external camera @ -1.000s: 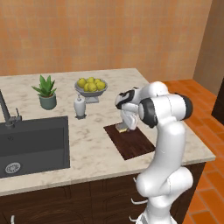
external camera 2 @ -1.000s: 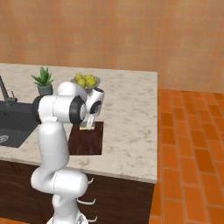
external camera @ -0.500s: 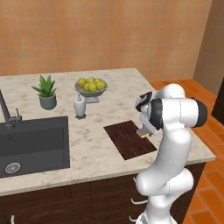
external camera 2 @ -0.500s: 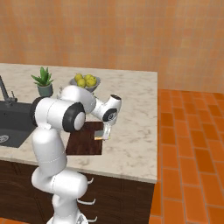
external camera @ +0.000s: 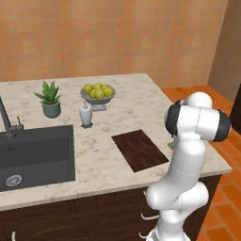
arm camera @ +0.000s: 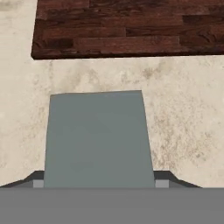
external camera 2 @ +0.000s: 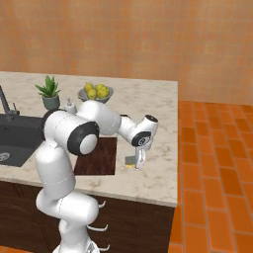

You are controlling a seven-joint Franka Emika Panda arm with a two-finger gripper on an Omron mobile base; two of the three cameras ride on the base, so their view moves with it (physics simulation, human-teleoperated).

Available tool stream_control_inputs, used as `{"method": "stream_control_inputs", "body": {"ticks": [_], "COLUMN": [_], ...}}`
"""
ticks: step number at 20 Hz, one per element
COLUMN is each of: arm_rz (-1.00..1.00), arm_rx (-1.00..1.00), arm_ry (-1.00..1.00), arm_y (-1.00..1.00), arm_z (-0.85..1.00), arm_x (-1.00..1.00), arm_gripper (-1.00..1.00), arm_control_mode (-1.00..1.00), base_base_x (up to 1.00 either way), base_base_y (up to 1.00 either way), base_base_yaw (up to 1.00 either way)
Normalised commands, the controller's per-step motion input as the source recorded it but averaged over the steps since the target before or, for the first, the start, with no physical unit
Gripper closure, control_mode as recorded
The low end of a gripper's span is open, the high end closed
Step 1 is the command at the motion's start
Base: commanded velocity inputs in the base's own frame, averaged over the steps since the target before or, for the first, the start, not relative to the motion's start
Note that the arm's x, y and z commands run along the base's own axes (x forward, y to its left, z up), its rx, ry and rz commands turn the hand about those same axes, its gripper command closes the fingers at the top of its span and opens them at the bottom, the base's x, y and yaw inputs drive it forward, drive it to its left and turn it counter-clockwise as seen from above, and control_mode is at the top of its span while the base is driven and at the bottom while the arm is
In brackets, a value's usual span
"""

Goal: Pick up the sponge from the counter and clean the cutting board by briefly scrubbing or pressing down on the cutting board. Once finished, release the sponge.

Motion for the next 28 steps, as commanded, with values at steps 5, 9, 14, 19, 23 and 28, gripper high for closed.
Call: {"method": "stream_control_inputs", "body": {"ticks": [5,9,14,19,23,28], "arm_rz": [0.01,0.02,0.0,0.02,-0.11,-0.3], "arm_rx": [-0.01,-0.01,0.0,-0.04,-0.05,0.16], "arm_ry": [-0.01,-0.1,-0.1,-0.14,-0.08,-0.06], "arm_y": [-0.15,-0.01,0.0,0.39,0.79,0.56], "arm_z": [0.05,0.2,0.2,0.34,0.32,0.5], "arm_x": [-0.03,-0.1,0.0,-0.43,-0.34,-0.81], "arm_gripper": [-1.0,-1.0,-1.0,-1.0,-1.0,-1.0], "arm_control_mode": [-1.0,-1.0,-1.0,-1.0,-1.0,-1.0], "base_base_x": [0.0,0.0,0.0,0.0,0.0,0.0], "base_base_y": [0.0,0.0,0.0,0.0,0.0,0.0], "base_base_yaw": [0.0,0.0,0.0,0.0,0.0,0.0]}}
